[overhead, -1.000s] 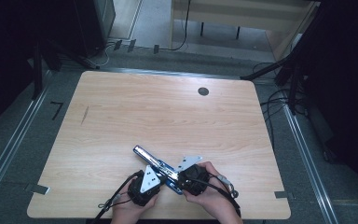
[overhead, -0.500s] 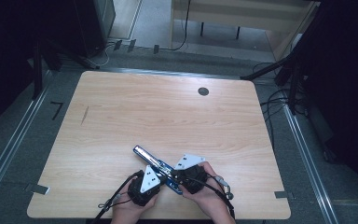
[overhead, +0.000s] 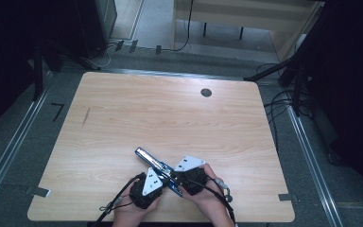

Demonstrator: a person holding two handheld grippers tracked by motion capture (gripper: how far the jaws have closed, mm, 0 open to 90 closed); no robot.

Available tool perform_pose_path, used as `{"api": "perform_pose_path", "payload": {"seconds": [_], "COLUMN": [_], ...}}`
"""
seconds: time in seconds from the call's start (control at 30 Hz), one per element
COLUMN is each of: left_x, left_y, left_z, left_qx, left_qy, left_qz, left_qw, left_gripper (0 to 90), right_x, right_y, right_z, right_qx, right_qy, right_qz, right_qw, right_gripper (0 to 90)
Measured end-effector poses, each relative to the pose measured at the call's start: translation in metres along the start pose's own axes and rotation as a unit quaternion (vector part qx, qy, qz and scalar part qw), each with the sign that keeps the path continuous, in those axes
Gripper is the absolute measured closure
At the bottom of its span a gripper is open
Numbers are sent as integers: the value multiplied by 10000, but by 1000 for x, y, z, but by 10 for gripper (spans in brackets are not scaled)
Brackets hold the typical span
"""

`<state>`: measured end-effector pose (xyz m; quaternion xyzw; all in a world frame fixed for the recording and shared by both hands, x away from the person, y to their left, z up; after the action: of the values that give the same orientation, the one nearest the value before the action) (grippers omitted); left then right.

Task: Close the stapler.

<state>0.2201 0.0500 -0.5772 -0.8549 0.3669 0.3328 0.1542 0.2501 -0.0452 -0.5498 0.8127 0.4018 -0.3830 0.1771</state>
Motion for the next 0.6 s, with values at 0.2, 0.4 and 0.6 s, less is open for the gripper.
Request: {"api": "perform_pose_path", "payload": {"seconds": [0.2, 0.4, 0.6], "left_x": [0, 0, 0], "left_y": [0, 0, 0], "left_z": [0, 0, 0], "left_qx": [1, 8, 1], "left_qy": [-2, -16, -1], "left_qz": [-2, -10, 3], "left_qw": [10000, 10000, 10000], "left_gripper": [900, 900, 900], "right_x": [-2, 2, 2], "right_y": [1, 0, 1], "right_z": [2, 0, 2], "right_qx": [17, -9, -6], "right_qy": [-42, -40, -67], "right_qz": [-23, 52, 24], "right_qw": [10000, 10000, 10000], "right_gripper": [900, 900, 900]}}
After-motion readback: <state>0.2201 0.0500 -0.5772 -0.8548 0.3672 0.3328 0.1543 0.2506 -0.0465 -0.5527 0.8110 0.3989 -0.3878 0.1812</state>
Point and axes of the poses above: each handheld gripper's, and its own axes: x roughly forward along the jaws, z roughly out of its underside, y roughly to its right, the point moved 7 cm from there along x, roughly forward along the jaws, and after that the axes turned 5 degrees about -y, right-handed, at the moved point
